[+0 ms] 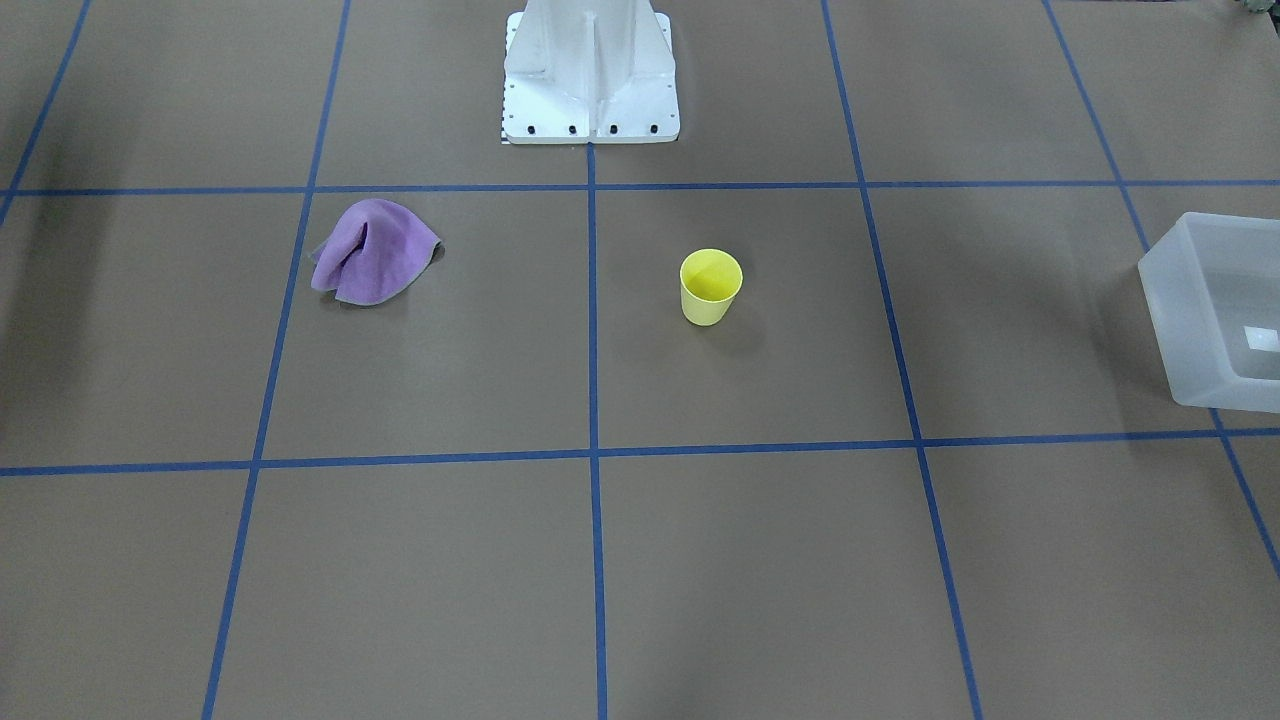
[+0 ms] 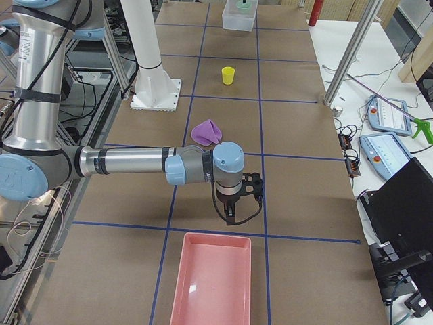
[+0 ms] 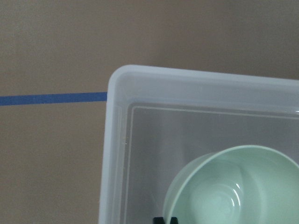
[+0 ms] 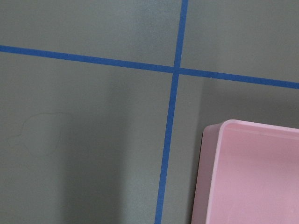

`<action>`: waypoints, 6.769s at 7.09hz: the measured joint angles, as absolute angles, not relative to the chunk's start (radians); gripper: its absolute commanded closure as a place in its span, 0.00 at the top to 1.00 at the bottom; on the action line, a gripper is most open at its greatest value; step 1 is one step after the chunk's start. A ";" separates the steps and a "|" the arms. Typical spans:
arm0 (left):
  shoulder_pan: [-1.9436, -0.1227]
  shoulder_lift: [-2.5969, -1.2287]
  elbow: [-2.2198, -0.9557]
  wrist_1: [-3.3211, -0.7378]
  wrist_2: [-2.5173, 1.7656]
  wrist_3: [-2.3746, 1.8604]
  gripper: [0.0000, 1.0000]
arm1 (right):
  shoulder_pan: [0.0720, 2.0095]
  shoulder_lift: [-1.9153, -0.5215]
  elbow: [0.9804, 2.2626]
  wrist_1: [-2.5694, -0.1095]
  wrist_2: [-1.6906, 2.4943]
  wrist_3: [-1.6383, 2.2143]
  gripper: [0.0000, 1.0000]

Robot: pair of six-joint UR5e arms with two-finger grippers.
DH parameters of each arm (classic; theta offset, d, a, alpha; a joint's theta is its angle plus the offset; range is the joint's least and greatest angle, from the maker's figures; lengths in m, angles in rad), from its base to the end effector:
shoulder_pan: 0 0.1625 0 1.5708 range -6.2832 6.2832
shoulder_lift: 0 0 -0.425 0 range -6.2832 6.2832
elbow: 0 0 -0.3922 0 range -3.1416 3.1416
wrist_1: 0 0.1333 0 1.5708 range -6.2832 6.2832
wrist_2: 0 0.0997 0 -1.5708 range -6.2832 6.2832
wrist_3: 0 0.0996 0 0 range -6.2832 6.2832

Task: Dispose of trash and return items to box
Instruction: 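Lift the bowl with the left gripper and place it in the clear bin, then reach the left gripper to the yellow cup while the right gripper approaches the purple cloth, then lift the yellow cup with the left gripper while the right grasps the cloth, then carry the cup to the clear bin while the right gripper carries cloth to pink bin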

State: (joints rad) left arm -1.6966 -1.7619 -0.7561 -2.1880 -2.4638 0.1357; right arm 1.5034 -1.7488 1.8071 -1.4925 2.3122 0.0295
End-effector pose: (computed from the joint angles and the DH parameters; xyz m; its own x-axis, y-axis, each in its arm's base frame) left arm -0.1178 -0.4875 0.8719 0.6328 0.0514 -0.7726 0.0402 0.9943 0.0990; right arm 0.0373 -0.4285 0.6171 0.7313 -0.1122 0.6728 0.0452 0.9922 0.1164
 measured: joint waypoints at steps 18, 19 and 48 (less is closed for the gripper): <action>-0.718 -1.953 -2.045 -1.508 -2.072 -1.245 0.97 | 1.085 -1.701 2.083 -1.490 2.306 0.842 1.00; -0.618 -1.995 -2.019 -1.487 -1.996 -1.290 0.97 | 1.025 -1.672 2.091 -1.489 2.280 0.900 1.00; -1.134 -1.622 -2.082 -1.688 -2.249 -0.801 0.00 | 0.665 -1.491 2.078 -1.437 2.133 1.343 0.00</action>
State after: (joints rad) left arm -1.1339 -1.6220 -2.0819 -1.6878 -2.2490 -0.8009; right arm 0.6650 -1.4910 2.0775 -1.4367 2.1331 1.3432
